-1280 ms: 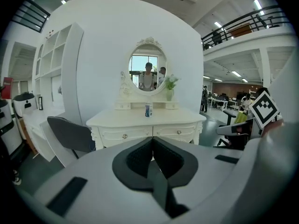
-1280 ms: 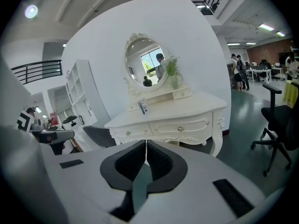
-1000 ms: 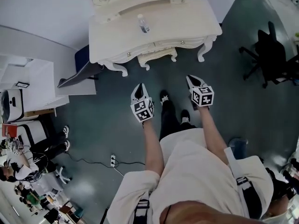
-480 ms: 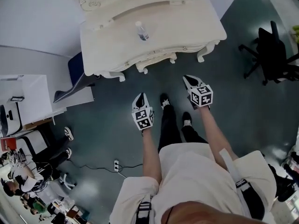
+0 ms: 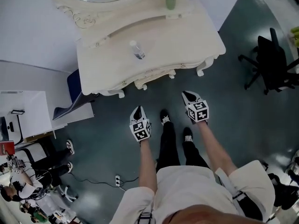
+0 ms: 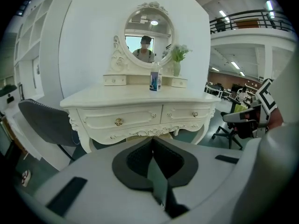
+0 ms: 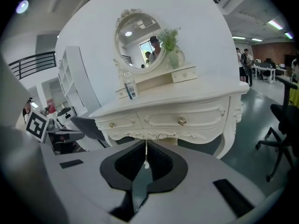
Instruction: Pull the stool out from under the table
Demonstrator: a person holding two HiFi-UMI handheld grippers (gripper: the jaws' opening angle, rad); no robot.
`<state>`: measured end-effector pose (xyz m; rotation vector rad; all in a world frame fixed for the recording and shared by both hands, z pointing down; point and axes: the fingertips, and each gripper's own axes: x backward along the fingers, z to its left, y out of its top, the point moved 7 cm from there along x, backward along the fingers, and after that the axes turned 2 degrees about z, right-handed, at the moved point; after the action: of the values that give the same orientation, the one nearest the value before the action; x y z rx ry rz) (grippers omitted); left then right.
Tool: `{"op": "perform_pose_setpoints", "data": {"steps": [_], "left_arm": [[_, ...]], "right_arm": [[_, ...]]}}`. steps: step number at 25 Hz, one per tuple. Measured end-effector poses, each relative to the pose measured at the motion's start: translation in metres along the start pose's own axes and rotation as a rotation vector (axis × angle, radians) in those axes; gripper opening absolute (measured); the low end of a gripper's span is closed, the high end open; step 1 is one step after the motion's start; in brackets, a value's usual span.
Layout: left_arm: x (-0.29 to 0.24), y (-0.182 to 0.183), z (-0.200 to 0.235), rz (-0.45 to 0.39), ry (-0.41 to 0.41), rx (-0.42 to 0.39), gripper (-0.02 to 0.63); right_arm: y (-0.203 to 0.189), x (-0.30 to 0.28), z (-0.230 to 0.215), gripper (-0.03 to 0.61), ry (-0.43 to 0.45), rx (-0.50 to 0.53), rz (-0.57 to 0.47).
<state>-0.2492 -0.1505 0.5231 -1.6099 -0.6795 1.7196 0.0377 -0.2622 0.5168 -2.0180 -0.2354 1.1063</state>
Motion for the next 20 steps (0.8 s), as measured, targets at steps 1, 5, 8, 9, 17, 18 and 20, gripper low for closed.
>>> {"op": "perform_pose_setpoints", "data": {"steps": [1,5,8,9,17,18,20], "left_arm": [[-0.001,0.002,0.0,-0.007,0.007,-0.001,0.015],[-0.02,0.001,-0.001,-0.043,0.027,-0.022,0.015],[-0.034,-0.018,-0.011,-0.044,0.022,-0.036,0.015],[-0.041,-0.024,-0.013,-0.04,0.016,-0.046,0.015],[-0.113,-0.084,-0.01,-0.007,-0.036,-0.097,0.015],[-0.118,-0.09,-0.007,-0.004,-0.036,-0.1,0.015],[-0.128,-0.098,0.001,-0.003,-0.035,-0.103,0.015]], "right_arm": [[-0.002,0.002,-0.005,0.046,-0.004,0.001,0.0],[-0.008,-0.001,-0.023,0.046,-0.007,0.015,-0.012],[-0.029,-0.007,-0.034,0.046,0.003,0.017,-0.011],[-0.037,-0.011,-0.038,0.046,0.005,0.012,-0.013],[-0.094,-0.074,-0.07,0.046,0.014,0.04,0.0],[-0.101,-0.081,-0.073,0.046,0.015,0.05,0.009],[-0.111,-0.093,-0.078,0.046,0.012,0.06,0.018]]}}
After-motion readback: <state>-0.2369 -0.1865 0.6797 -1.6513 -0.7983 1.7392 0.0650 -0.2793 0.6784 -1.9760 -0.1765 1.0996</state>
